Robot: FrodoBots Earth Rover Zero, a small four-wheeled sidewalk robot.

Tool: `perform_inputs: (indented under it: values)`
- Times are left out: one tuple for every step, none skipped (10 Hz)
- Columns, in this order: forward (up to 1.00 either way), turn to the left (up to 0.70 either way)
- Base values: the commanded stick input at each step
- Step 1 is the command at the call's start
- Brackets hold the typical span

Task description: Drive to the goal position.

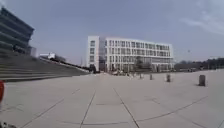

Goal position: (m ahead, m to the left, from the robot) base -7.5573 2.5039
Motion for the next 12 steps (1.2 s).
perform_inputs:
  values:
    - [0.00, 0.70]
    - [0.00, 0.70]
    - [0.00, 0.70]
    - [0.00, 0.70]
    - [0.00, 0.70]
    - [0.00, 0.70]
    - [0.00, 0.70]
    - [0.00, 0.70]
    - [0.00, 0.70]
    - [0.00, 0.70]
    - [0.00, 0.70]
    - [0.00, 0.70]
